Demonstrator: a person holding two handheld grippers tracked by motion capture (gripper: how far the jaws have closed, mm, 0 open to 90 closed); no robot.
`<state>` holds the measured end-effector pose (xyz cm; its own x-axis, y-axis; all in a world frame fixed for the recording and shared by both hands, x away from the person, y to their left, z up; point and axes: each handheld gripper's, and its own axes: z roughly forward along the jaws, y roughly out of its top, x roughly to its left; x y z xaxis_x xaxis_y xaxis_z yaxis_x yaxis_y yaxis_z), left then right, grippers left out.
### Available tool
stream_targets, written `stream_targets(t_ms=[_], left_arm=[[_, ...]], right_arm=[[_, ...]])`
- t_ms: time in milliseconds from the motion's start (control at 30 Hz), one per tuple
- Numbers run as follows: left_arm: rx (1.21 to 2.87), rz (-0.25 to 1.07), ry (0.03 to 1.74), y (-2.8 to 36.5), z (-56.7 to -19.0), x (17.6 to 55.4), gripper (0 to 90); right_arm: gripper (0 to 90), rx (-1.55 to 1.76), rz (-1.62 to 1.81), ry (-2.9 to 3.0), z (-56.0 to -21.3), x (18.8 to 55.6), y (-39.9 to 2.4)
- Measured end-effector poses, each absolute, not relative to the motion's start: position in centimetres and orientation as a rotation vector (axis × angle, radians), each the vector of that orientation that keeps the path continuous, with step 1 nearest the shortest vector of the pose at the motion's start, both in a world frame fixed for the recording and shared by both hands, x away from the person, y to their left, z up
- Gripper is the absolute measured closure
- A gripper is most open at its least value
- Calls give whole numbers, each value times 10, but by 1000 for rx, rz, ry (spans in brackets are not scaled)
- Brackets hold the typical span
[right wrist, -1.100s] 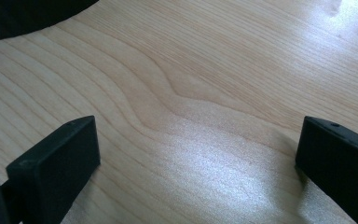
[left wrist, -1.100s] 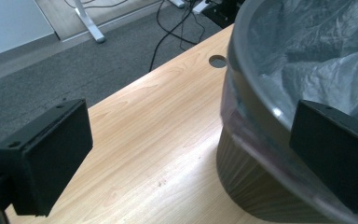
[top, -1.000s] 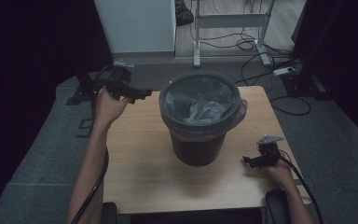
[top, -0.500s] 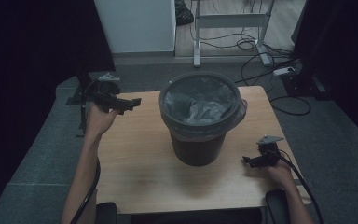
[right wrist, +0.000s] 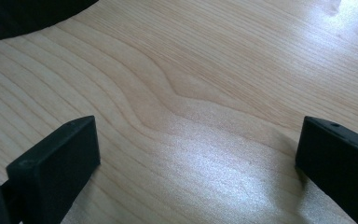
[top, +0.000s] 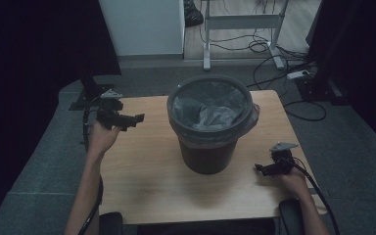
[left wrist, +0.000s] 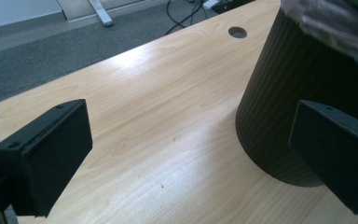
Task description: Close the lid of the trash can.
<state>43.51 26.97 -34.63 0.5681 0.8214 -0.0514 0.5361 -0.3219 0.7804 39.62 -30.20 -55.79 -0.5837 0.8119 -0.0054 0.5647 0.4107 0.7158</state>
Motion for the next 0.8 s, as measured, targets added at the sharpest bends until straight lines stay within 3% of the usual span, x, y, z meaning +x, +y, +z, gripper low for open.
stream_targets(t_ms=[800], left_arm=[[2013,417,1087,277,-413,421,0]], right_arm=[[0,1189,974,2315,-558,396,-302]])
